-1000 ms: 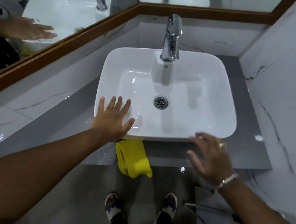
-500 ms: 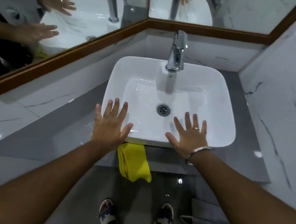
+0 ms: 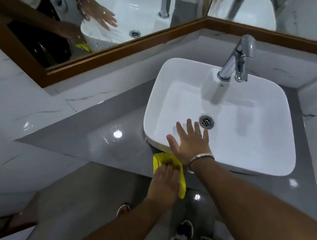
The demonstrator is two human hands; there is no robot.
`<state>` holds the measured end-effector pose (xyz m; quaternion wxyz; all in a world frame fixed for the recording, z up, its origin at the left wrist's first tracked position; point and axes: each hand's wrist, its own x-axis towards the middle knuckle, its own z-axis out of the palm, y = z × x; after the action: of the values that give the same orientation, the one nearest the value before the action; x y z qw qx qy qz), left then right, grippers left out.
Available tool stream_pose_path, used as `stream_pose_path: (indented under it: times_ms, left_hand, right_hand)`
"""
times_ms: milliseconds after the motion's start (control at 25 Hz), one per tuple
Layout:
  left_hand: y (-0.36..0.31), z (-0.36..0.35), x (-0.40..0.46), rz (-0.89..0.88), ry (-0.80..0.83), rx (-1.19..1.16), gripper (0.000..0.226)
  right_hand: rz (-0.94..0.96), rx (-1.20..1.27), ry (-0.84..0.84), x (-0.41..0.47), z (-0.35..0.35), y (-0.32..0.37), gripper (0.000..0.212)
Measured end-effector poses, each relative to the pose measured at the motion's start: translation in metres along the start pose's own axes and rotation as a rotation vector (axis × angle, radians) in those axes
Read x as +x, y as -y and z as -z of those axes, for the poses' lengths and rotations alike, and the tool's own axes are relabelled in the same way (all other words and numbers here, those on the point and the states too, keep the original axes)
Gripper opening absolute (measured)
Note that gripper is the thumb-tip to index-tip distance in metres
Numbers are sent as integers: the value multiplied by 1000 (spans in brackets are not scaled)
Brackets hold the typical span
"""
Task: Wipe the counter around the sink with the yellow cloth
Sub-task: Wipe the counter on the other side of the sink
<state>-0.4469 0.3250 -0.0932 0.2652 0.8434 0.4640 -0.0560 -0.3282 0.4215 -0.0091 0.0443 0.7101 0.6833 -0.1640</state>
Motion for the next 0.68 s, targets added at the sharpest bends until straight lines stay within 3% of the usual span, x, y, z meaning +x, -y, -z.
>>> stream_pose_path:
  times_ms: [80, 160, 280, 440, 520, 680]
  left_hand:
    - [39, -1, -7, -32, 9, 114, 48]
    - [108, 8, -27, -26, -114, 244, 48]
    - [187, 35, -65, 60, -258, 256, 56]
    - [174, 31, -34, -99, -139, 233, 53]
    - [179, 42, 11, -113, -236, 244, 55]
    - [218, 67, 6, 522, -469, 51, 62]
  right_hand:
    - [5, 18, 13, 3, 1, 1, 78]
    - [10, -6, 11, 2, 3, 1, 77]
    - [-2, -64, 4, 4, 1, 10, 66]
    - [3, -4, -20, 24, -3, 50, 69]
    - [10, -6, -24, 31, -4, 57, 73]
    - [13, -41, -31, 26, 1, 56, 69]
